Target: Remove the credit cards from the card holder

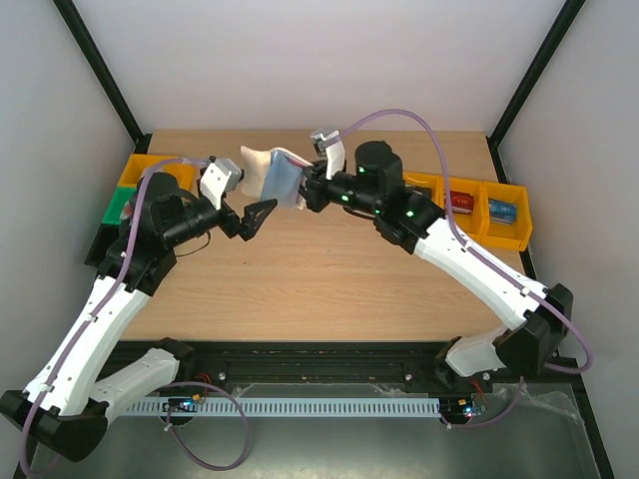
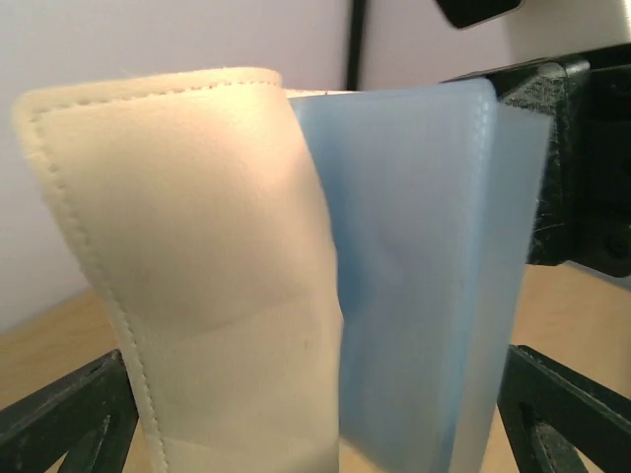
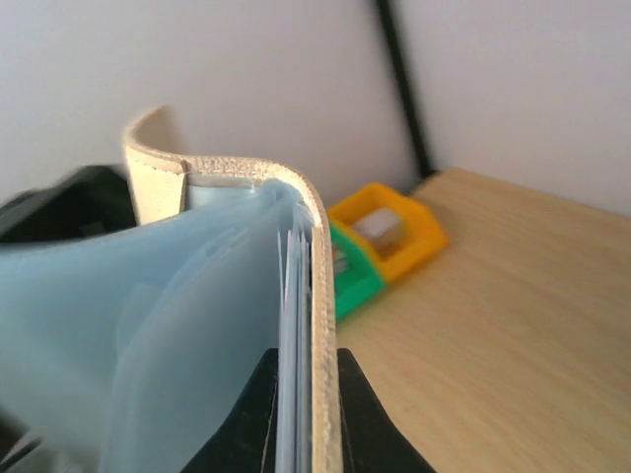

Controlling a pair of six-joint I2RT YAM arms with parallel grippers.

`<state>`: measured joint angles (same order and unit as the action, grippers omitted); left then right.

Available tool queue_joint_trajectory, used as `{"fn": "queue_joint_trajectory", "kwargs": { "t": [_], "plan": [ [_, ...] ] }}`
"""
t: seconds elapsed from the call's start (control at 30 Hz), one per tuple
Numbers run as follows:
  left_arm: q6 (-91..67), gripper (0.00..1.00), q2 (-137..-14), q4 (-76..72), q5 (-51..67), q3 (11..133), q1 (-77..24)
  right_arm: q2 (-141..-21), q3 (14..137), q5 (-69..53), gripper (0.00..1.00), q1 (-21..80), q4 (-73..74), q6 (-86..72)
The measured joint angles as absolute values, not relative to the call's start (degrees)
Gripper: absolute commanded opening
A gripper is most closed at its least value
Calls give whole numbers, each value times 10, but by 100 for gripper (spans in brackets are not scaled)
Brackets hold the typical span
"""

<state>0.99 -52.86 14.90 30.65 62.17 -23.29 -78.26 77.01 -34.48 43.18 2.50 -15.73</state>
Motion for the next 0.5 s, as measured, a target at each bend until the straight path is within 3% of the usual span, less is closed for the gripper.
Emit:
{"fn": "queue_joint_trajectory", "kwargs": {
  "t": [0.23,0.5],
  "plan": [
    [87,99,-529,145,143,618,-240,-895,929,-11,2,512,177,-174],
    [87,99,-529,156,99,592,-244,-1046,1124,174,2,564,356,-159]
  ]
}}
